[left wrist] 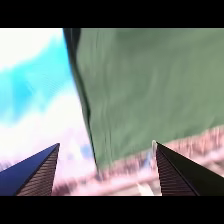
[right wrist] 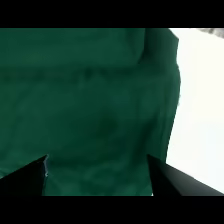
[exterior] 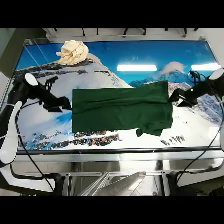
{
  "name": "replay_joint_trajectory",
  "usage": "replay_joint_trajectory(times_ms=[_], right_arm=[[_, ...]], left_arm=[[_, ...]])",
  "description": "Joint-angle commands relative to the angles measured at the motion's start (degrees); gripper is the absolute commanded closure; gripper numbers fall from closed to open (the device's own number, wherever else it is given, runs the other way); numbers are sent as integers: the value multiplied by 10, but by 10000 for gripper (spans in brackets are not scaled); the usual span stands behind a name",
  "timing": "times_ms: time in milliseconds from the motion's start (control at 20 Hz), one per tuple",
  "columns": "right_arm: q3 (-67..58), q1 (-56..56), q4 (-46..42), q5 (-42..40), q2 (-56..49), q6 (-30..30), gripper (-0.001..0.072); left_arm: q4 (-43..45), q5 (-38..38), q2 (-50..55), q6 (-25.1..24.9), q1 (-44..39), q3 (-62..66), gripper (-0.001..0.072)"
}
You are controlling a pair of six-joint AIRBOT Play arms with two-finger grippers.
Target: Fold the shirts.
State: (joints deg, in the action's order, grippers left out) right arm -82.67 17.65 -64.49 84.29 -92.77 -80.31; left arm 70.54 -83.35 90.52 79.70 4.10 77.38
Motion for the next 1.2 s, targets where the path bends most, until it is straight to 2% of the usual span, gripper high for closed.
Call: replay_joint_trajectory(times_ms=[0,150,600,650,700,750,850,900,1050,1150], right_arm=[[108,5,39,-45,62,23,16],[136,5,74,-45,94,33,16],[136,6,75,-45,181,32,16],[136,6,75,-45,184,32,16],[136,6,75,-45,186,31,16],[136,6,75,-43,186,30,16],[136,6,75,-43,186,30,16],[136,6,70,-43,186,30,16],[149,11,-21,-16,186,32,16],[189,46,-16,-22,189,30,16]], left_arm=[[-17,66,-67,-3,23,-159,57],[-45,122,-77,-14,39,-226,57],[-175,139,0,-64,46,-235,58],[-183,144,1,-64,45,-235,95],[-182,145,1,-65,42,-235,333],[-182,146,1,-72,36,-235,426],[-181,146,1,-73,16,-235,446],[-180,144,1,-80,9,-235,691],[-163,105,-11,-87,5,-221,697],[-110,75,-45,-79,5,-205,697]])
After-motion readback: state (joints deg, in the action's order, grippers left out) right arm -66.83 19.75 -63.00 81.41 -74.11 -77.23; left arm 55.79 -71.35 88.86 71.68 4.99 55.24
